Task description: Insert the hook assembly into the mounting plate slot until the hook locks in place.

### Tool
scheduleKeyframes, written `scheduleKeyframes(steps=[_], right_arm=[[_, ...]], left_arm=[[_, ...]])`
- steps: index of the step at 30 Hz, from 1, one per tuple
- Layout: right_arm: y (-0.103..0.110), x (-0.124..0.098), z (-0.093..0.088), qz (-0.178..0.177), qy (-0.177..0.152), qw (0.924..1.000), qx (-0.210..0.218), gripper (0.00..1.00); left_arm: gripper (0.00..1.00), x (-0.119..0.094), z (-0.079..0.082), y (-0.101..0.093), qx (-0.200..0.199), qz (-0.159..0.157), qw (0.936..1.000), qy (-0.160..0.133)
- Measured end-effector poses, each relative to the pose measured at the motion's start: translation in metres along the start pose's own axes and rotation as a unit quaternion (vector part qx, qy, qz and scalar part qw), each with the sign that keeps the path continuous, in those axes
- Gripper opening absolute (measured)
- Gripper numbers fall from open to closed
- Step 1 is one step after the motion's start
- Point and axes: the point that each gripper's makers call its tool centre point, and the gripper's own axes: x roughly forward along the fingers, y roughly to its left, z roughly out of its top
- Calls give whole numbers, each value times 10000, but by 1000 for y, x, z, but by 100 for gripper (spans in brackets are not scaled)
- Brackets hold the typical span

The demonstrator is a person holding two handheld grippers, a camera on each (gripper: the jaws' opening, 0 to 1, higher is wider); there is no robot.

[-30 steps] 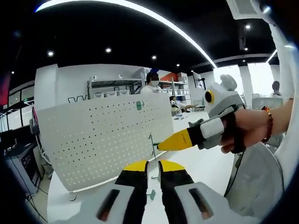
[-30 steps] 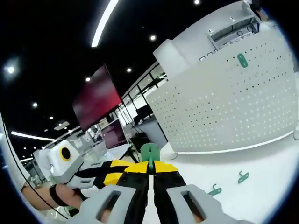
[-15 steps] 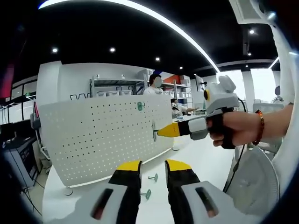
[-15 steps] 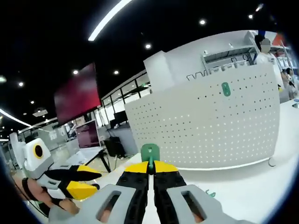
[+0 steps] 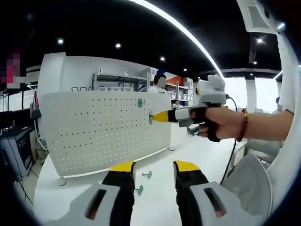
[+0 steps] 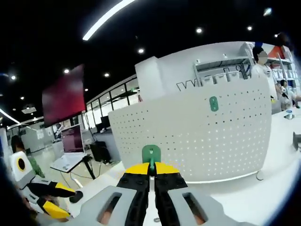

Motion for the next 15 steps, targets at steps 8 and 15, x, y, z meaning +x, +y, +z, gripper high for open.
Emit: scheduleKeyframes(steps=[8, 15], right_arm=[[-19, 13, 14, -198, -46, 9998, -64, 1], [-27, 27, 24, -377, -68, 9988, -307, 1]], left_arm=[[39, -7, -5, 0, -307, 28, 9995, -20], [44, -10, -9, -3, -404, -73, 9991, 45]])
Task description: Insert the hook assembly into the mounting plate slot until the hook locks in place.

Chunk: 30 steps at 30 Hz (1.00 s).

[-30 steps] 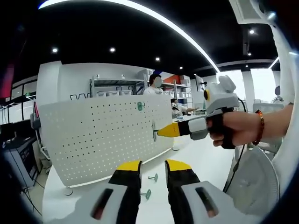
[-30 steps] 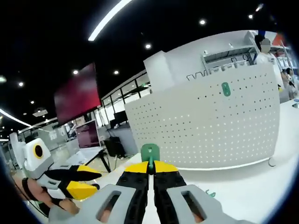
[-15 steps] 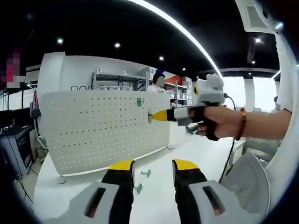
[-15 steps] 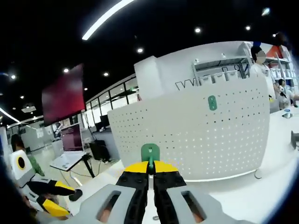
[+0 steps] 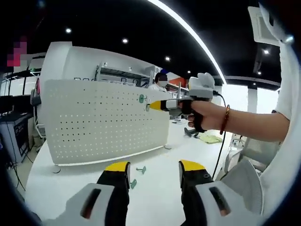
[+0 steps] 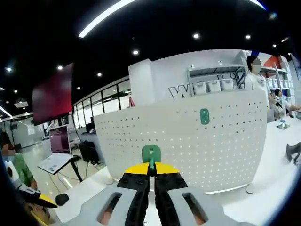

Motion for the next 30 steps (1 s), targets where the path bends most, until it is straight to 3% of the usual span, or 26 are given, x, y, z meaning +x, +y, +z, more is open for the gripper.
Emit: scheduleKeyframes(steps=[14, 30], right_arm=[[-17, 27, 18, -348, -157, 9992, 82, 1], [-40, 52, 31, -637, -153, 9978, -113, 1]], left_arm=[[53, -7, -4, 1, -66, -67, 9998, 152], [58, -1, -2, 10, -183, -134, 9997, 86]])
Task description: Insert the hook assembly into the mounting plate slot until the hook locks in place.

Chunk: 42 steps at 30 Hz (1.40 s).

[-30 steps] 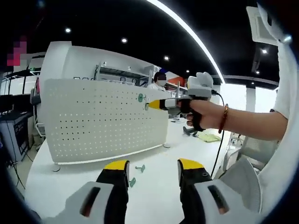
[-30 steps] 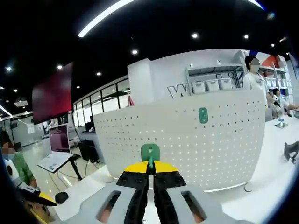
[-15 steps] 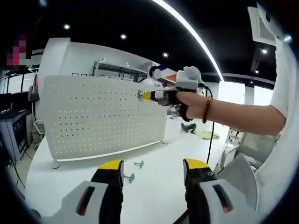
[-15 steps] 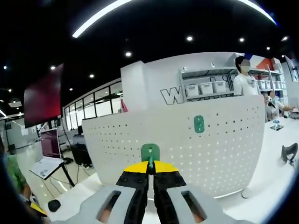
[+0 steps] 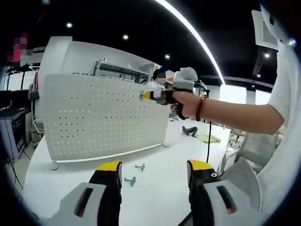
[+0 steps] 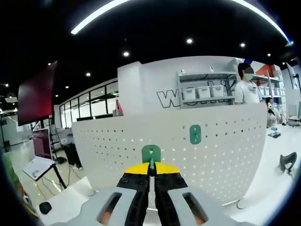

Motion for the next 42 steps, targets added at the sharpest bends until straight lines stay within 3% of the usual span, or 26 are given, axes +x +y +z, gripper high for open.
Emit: scheduleKeyframes(steps=[10, 19, 42], right_arm=[[-8, 15, 3, -146, -13, 9999, -55, 1], [-14, 27, 5, -241, 1, 9997, -32, 1], [-33, 58, 20, -464, -10, 9985, -287, 1]], left_arm=[[59, 4, 1, 5, 7, -53, 10000, -16], [61, 5, -9, 6, -73, -78, 9999, 107], [61, 3, -7, 11, -130, -73, 9999, 52]])
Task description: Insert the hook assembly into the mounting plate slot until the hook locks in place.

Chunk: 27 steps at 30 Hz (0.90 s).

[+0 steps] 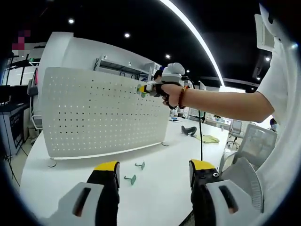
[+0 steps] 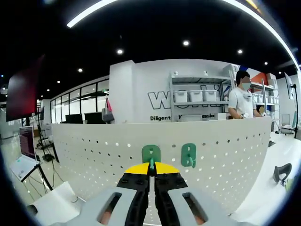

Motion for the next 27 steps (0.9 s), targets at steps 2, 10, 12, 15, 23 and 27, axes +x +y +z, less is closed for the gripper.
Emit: scheduleKeyframes(steps=[2, 10, 12, 15, 23, 27], right_arm=[[-2, 2, 2, -47, -7, 10000, -19, 1], [-6, 12, 4, -55, 24, 10000, -14, 1], [-8, 15, 1, -82, 85, 9999, -7, 1], [-10, 17, 0, -101, 95, 9999, 11, 1], [-9, 24, -2, -108, 139, 9998, -32, 1], [-12, 28, -3, -132, 166, 9998, 37, 1]], left_arm=[[61, -1, 0, 0, 13, 6, 10000, 17], [61, -4, -1, -1, 26, 24, 10000, 33], [61, -5, -1, -1, 34, 21, 10000, 43], [61, -6, -3, -1, 19, 33, 10000, 63], [61, -6, -6, 0, -36, 56, 9999, 80], [60, -5, -6, 3, -74, 78, 9999, 72]])
